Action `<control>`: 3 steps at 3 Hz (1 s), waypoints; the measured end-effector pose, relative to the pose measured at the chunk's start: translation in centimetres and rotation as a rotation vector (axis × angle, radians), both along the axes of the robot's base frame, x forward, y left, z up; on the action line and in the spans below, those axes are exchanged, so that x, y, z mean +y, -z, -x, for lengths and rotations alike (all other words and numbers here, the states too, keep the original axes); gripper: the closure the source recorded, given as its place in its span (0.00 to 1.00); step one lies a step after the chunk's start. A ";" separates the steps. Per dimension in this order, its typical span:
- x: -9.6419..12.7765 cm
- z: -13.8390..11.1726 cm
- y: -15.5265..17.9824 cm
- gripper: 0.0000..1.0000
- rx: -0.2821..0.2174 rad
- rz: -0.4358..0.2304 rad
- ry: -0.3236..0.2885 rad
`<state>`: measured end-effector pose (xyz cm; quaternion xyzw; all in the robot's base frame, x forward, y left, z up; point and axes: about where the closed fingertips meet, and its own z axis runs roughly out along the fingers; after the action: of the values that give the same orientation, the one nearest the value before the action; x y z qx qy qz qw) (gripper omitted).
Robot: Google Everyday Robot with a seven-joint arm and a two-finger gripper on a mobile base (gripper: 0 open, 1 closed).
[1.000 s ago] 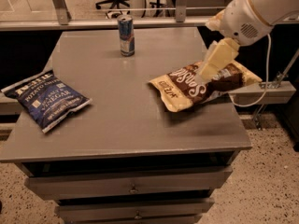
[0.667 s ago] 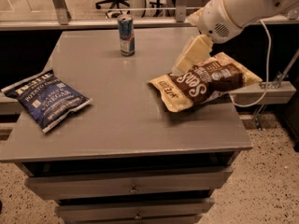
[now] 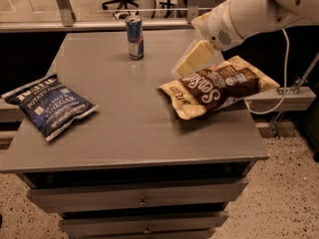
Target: Pick redbull can
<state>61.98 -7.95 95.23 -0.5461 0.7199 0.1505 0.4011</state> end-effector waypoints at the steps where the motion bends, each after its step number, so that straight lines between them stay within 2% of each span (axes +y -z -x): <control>1: 2.5 -4.1 1.1 0.00 -0.037 -0.134 0.023; 2: 5.8 -10.2 2.5 0.00 -0.077 -0.278 0.069; 3: 7.7 -13.5 3.1 0.00 -0.103 -0.334 0.098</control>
Offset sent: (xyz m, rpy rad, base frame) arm 0.1492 0.0776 -0.0361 0.4006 -0.1063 -0.1100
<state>75.51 -0.22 92.13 -0.4428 0.6892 0.2201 0.5296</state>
